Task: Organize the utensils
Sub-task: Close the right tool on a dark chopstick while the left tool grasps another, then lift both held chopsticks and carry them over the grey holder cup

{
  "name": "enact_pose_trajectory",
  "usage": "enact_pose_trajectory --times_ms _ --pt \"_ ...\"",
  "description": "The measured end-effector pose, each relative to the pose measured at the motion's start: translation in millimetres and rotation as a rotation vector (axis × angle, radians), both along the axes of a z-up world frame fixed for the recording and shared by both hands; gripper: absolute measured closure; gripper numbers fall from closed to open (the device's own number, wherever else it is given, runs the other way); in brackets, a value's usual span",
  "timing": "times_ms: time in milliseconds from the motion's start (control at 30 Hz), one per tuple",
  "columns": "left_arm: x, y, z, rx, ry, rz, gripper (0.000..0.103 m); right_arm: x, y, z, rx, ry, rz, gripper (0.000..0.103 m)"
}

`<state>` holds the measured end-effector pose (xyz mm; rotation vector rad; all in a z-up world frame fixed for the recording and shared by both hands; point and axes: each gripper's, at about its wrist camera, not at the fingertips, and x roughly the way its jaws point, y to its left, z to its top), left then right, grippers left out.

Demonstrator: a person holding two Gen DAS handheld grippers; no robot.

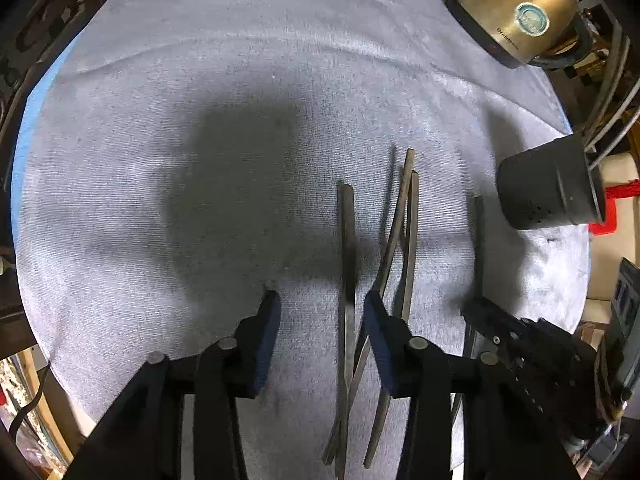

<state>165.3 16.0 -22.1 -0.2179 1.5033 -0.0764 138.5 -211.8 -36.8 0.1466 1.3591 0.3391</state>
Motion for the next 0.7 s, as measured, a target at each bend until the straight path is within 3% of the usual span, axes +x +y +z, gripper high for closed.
enact_pose_trajectory --times_ms 100,133,200,333,500,700 --pt "3 -7 -7 -0.009 0.025 0.004 0.077 -1 -5 0 0.017 -0.001 0.003 0.094" --pt "4 -10 -10 0.0 0.038 0.001 0.089 -1 -7 0 0.022 -0.001 0.004 0.094" --pt "5 -15 -15 0.005 0.059 -0.009 0.095 -3 -9 3 0.027 0.001 0.009 0.094" --pt "5 -14 -12 0.005 0.092 -0.045 0.097 -2 -8 4 0.015 0.013 0.04 0.094" --pt "11 -9 -16 0.105 0.145 -0.101 0.097 8 7 3 -0.048 0.069 0.124 0.094" --pt "24 -20 -22 0.132 0.186 -0.15 0.096 22 26 -1 -0.117 0.144 0.161 0.094"
